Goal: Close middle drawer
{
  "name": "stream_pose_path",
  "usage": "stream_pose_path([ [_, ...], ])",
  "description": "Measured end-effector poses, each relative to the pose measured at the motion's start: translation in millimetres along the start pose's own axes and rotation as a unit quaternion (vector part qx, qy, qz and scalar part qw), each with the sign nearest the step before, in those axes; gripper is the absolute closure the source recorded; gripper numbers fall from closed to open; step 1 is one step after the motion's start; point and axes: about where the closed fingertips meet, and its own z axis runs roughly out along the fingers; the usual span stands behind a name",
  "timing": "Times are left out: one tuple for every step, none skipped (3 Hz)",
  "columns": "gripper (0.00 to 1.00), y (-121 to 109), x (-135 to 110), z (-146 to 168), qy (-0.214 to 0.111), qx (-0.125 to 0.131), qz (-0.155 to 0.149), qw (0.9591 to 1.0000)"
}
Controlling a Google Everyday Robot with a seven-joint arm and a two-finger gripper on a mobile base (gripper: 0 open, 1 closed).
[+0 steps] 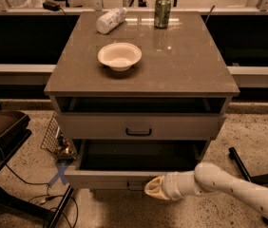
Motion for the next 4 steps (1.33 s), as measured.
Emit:
stream_pose_path([
  [1.0,-19,1,6,0.005,-0.001,-0.001,1.0],
  [1.0,-62,1,15,0.02,-0.008,-0.004,0.9998],
  [1.0,-101,2,26,0.03,-0.018,-0.004,0.9994],
  [1.0,-101,2,26,0.03,-0.018,-0.004,0.9994],
])
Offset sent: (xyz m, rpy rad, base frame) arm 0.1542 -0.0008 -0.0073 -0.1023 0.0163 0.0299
